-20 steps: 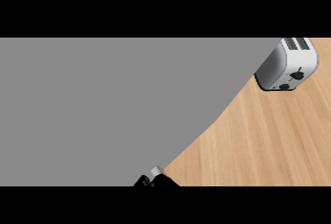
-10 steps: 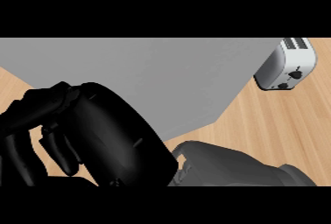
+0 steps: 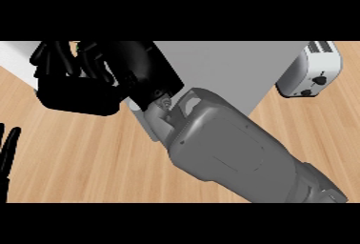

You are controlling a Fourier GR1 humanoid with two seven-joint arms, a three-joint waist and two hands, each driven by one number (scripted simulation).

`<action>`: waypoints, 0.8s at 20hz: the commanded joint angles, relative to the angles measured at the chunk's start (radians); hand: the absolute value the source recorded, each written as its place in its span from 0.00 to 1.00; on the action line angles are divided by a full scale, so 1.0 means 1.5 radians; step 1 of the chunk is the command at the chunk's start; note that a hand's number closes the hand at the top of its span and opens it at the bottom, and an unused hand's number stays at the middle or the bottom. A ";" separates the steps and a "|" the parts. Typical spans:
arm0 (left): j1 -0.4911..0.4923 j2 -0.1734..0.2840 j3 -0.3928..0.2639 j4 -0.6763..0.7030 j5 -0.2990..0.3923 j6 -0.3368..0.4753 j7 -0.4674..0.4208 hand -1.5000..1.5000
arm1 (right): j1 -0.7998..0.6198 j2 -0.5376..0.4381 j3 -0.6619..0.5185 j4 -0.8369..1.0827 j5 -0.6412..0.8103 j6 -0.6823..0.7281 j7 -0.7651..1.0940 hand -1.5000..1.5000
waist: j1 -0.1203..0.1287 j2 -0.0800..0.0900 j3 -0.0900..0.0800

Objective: Pick up the wine, place it into the cabinet and close the cabinet

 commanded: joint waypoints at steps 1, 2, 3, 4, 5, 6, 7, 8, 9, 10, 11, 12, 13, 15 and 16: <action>0.012 -0.009 0.007 -0.006 -0.010 -0.014 0.006 0.00 | 0.018 -0.001 -0.044 0.110 -0.007 0.064 -0.095 1.00 | 0.002 0.002 0.001; -0.045 0.003 0.030 0.006 0.017 0.006 0.048 0.00 | -0.009 -0.009 -0.075 0.131 -0.022 0.077 -0.090 1.00 | -0.003 0.003 0.001; -0.019 -0.001 0.018 -0.006 -0.010 -0.001 0.037 0.00 | -0.011 -0.011 -0.078 0.115 -0.010 0.065 -0.070 1.00 | -0.004 0.000 0.001; -0.015 0.005 0.043 -0.005 0.010 -0.010 0.042 0.00 | -0.009 0.001 -0.060 0.146 0.001 0.042 -0.104 1.00 | 0.001 0.001 0.001; -0.032 -0.010 0.027 0.018 -0.004 0.000 0.038 0.00 | -0.023 -0.022 -0.086 0.165 -0.017 0.094 -0.101 1.00 | -0.002 0.003 0.001; -0.051 -0.006 0.031 0.008 0.003 0.007 0.055 0.00 | -0.030 -0.001 -0.074 0.172 -0.007 0.070 -0.098 1.00 | -0.003 0.002 0.001; 0.000 -0.013 0.012 -0.006 -0.018 -0.008 0.029 0.00 | -0.003 -0.033 -0.082 0.172 -0.012 0.080 -0.132 1.00 | 0.004 0.002 0.001; -0.004 -0.012 0.017 -0.006 -0.017 -0.012 0.027 0.00 | -0.020 -0.034 -0.087 0.196 -0.019 0.094 -0.131 1.00 | 0.006 0.003 0.000; -0.030 -0.029 0.008 0.022 -0.023 -0.002 0.020 0.00 | -0.032 -0.033 -0.088 0.204 -0.022 0.087 -0.135 1.00 | 0.000 0.005 0.000; -0.008 -0.030 -0.008 0.010 -0.035 -0.017 0.011 0.00 | -0.028 -0.047 -0.086 0.203 -0.027 0.095 -0.137 1.00 | 0.003 0.004 0.000; -0.008 -0.018 0.013 -0.005 -0.023 -0.003 0.027 0.00 | -0.013 -0.072 -0.082 0.197 -0.019 0.099 -0.151 1.00 | 0.002 0.004 0.001; -0.038 -0.020 0.013 0.013 -0.016 -0.006 0.035 0.00 | -0.009 -0.060 -0.074 0.217 -0.013 0.099 -0.177 1.00 | -0.003 0.009 0.000; -0.029 -0.023 -0.003 -0.009 -0.033 0.013 0.038 0.00 | -0.002 -0.041 -0.058 0.235 0.000 0.081 -0.189 1.00 | 0.002 0.008 0.001; -0.026 -0.008 0.023 -0.006 -0.007 -0.007 0.048 0.00 | -0.027 -0.082 -0.068 0.251 -0.004 0.106 -0.185 1.00 | 0.004 0.008 0.000; -0.004 -0.028 -0.014 -0.015 -0.034 -0.006 0.028 0.00 | -0.019 -0.081 -0.065 0.254 0.001 0.102 -0.198 1.00 | 0.005 0.006 0.000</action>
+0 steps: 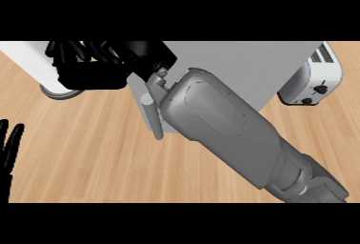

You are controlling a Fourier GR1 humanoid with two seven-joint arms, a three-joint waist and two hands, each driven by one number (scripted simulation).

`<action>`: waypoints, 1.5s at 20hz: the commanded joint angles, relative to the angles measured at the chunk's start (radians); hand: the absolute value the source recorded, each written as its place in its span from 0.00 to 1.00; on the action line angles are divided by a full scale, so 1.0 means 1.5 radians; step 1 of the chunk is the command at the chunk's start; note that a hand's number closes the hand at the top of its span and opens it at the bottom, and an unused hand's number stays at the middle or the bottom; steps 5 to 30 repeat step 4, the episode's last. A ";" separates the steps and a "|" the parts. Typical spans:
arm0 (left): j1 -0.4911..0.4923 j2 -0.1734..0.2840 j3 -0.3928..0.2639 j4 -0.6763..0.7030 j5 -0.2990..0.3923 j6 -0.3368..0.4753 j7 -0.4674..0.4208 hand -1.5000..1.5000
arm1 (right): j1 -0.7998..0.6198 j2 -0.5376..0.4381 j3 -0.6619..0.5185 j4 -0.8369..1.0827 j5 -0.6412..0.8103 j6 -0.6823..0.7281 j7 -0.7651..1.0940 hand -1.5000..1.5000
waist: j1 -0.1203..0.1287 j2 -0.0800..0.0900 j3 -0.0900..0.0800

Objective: Pick up the wine, place it into the cabinet and close the cabinet

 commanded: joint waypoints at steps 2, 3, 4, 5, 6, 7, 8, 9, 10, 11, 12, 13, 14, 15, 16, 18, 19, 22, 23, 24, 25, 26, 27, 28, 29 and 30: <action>-0.009 -0.006 0.005 0.006 -0.002 0.002 -0.001 0.00 | 0.032 -0.089 -0.054 0.087 0.018 -0.003 -0.026 1.00 | -0.030 0.030 0.023; -0.015 0.002 0.004 -0.020 -0.002 0.020 0.017 0.00 | 0.023 -0.091 -0.060 0.090 0.013 0.002 -0.024 1.00 | -0.030 0.028 0.025; 0.002 -0.010 -0.004 -0.012 -0.004 0.006 0.002 0.00 | 0.017 -0.091 -0.057 0.098 0.022 -0.002 -0.028 1.00 | -0.025 0.027 0.023; 0.002 -0.010 -0.004 -0.012 -0.004 0.006 0.002 0.00 | 0.017 -0.091 -0.057 0.098 0.022 -0.002 -0.028 1.00 | -0.025 0.027 0.023; 0.002 -0.010 -0.004 -0.012 -0.004 0.006 0.002 0.00 | 0.017 -0.091 -0.057 0.098 0.022 -0.002 -0.028 1.00 | -0.025 0.027 0.023; 0.002 -0.010 -0.004 -0.012 -0.004 0.006 0.002 0.00 | 0.017 -0.091 -0.057 0.098 0.022 -0.002 -0.028 1.00 | -0.025 0.027 0.023; 0.002 -0.010 -0.004 -0.012 -0.004 0.006 0.002 0.00 | 0.017 -0.091 -0.057 0.098 0.022 -0.002 -0.028 1.00 | -0.025 0.027 0.023; 0.002 -0.010 -0.004 -0.012 -0.004 0.006 0.002 0.00 | 0.017 -0.091 -0.057 0.098 0.022 -0.002 -0.028 1.00 | -0.025 0.027 0.023; 0.002 -0.010 -0.004 -0.012 -0.004 0.006 0.002 0.00 | 0.017 -0.091 -0.057 0.098 0.022 -0.002 -0.028 1.00 | -0.025 0.027 0.023; 0.002 -0.010 -0.004 -0.012 -0.004 0.006 0.002 0.00 | 0.017 -0.091 -0.057 0.098 0.022 -0.002 -0.028 1.00 | -0.025 0.027 0.023; 0.002 -0.010 -0.004 -0.012 -0.004 0.006 0.002 0.00 | 0.017 -0.091 -0.057 0.098 0.022 -0.002 -0.028 1.00 | -0.025 0.027 0.023; 0.002 -0.010 -0.004 -0.012 -0.004 0.006 0.002 0.00 | 0.017 -0.091 -0.057 0.098 0.022 -0.002 -0.028 1.00 | -0.025 0.027 0.023; 0.002 -0.010 -0.004 -0.012 -0.004 0.006 0.002 0.00 | 0.017 -0.091 -0.057 0.098 0.022 -0.002 -0.028 1.00 | -0.025 0.027 0.023; 0.002 -0.010 -0.004 -0.012 -0.004 0.006 0.002 0.00 | 0.017 -0.091 -0.057 0.098 0.022 -0.002 -0.028 1.00 | -0.025 0.027 0.023; 0.002 -0.010 -0.004 -0.012 -0.004 0.006 0.002 0.00 | 0.017 -0.091 -0.057 0.098 0.022 -0.002 -0.028 1.00 | -0.025 0.027 0.023; 0.002 -0.010 -0.004 -0.012 -0.004 0.006 0.002 0.00 | 0.017 -0.091 -0.057 0.098 0.022 -0.002 -0.028 1.00 | -0.025 0.027 0.023; 0.002 -0.010 -0.004 -0.012 -0.004 0.006 0.002 0.00 | 0.017 -0.091 -0.057 0.098 0.022 -0.002 -0.028 1.00 | -0.025 0.027 0.023; 0.002 -0.010 -0.004 -0.012 -0.004 0.006 0.002 0.00 | 0.017 -0.091 -0.057 0.098 0.022 -0.002 -0.028 1.00 | -0.025 0.027 0.023; 0.002 -0.010 -0.004 -0.012 -0.004 0.006 0.002 0.00 | 0.017 -0.091 -0.057 0.098 0.022 -0.002 -0.028 1.00 | -0.025 0.027 0.023; 0.002 -0.010 -0.004 -0.012 -0.004 0.006 0.002 0.00 | 0.017 -0.091 -0.057 0.098 0.022 -0.002 -0.028 1.00 | -0.025 0.027 0.023; 0.002 -0.010 -0.004 -0.012 -0.004 0.006 0.002 0.00 | 0.017 -0.091 -0.057 0.098 0.022 -0.002 -0.028 1.00 | -0.025 0.027 0.023; 0.002 -0.010 -0.004 -0.012 -0.004 0.006 0.002 0.00 | 0.017 -0.091 -0.057 0.098 0.022 -0.002 -0.028 1.00 | -0.025 0.027 0.023; 0.002 -0.010 -0.004 -0.012 -0.004 0.006 0.002 0.00 | 0.017 -0.091 -0.057 0.098 0.022 -0.002 -0.028 1.00 | -0.025 0.027 0.023; 0.002 -0.010 -0.004 -0.012 -0.004 0.006 0.002 0.00 | 0.017 -0.091 -0.057 0.098 0.022 -0.002 -0.028 1.00 | -0.025 0.027 0.023; 0.002 -0.010 -0.004 -0.012 -0.004 0.006 0.002 0.00 | 0.017 -0.091 -0.057 0.098 0.022 -0.002 -0.028 1.00 | -0.025 0.027 0.023; 0.002 -0.010 -0.004 -0.012 -0.004 0.006 0.002 0.00 | 0.017 -0.091 -0.057 0.098 0.022 -0.002 -0.028 1.00 | -0.025 0.027 0.023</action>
